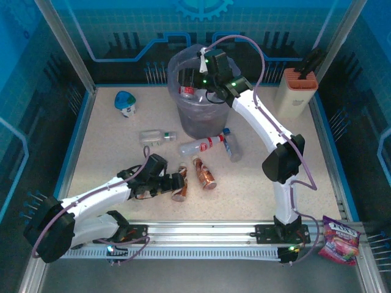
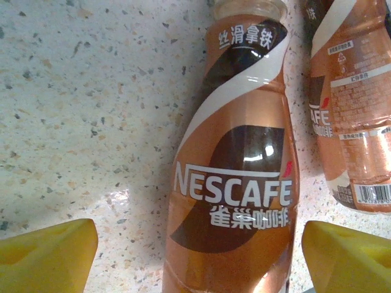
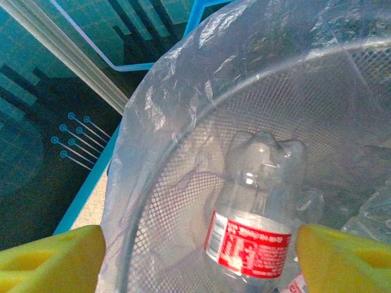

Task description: Put the plastic bottles in the bin

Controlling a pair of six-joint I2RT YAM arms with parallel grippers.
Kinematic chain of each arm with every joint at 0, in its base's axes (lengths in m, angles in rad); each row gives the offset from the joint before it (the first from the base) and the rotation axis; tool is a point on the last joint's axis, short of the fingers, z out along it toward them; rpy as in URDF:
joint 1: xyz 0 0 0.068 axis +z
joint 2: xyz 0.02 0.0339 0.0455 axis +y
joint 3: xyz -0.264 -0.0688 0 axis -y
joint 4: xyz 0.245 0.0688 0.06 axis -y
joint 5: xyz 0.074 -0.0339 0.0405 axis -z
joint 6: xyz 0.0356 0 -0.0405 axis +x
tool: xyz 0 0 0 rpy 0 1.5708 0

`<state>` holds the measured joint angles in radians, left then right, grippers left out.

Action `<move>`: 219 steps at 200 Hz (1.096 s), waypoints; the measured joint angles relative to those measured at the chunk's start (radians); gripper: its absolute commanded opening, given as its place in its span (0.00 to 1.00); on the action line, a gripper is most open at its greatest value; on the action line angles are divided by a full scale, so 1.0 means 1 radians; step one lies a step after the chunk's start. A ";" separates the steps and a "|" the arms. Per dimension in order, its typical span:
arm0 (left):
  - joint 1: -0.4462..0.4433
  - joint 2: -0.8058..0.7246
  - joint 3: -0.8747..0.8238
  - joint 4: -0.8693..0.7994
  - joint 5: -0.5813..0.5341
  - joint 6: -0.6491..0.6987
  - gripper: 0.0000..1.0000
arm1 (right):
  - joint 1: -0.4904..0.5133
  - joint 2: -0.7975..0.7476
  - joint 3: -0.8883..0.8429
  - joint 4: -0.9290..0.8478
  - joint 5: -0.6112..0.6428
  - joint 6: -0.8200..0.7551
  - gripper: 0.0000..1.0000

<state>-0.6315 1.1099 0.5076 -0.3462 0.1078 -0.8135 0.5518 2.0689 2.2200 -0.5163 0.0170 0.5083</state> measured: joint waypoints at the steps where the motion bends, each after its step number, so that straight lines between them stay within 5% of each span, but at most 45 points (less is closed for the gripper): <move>1: 0.000 0.000 0.000 0.000 0.000 0.000 0.86 | 0.000 0.000 0.000 0.000 0.000 0.001 0.74; 55: -0.001 0.007 0.000 -0.006 -0.006 0.000 0.85 | 0.000 0.019 0.001 -0.012 -0.001 -0.011 0.67; 117: -0.009 0.055 0.000 0.027 0.003 -0.001 0.84 | -0.005 -0.014 -0.023 -0.018 -0.022 -0.038 0.81; 219: -0.018 0.119 0.000 0.046 0.001 -0.001 0.68 | -0.224 -0.563 -0.566 0.080 -0.243 0.014 0.84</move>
<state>-0.6498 1.2289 0.5076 -0.3004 0.1089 -0.8146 0.3279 1.5055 1.6543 -0.4362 -0.2256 0.5224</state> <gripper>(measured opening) 0.699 0.838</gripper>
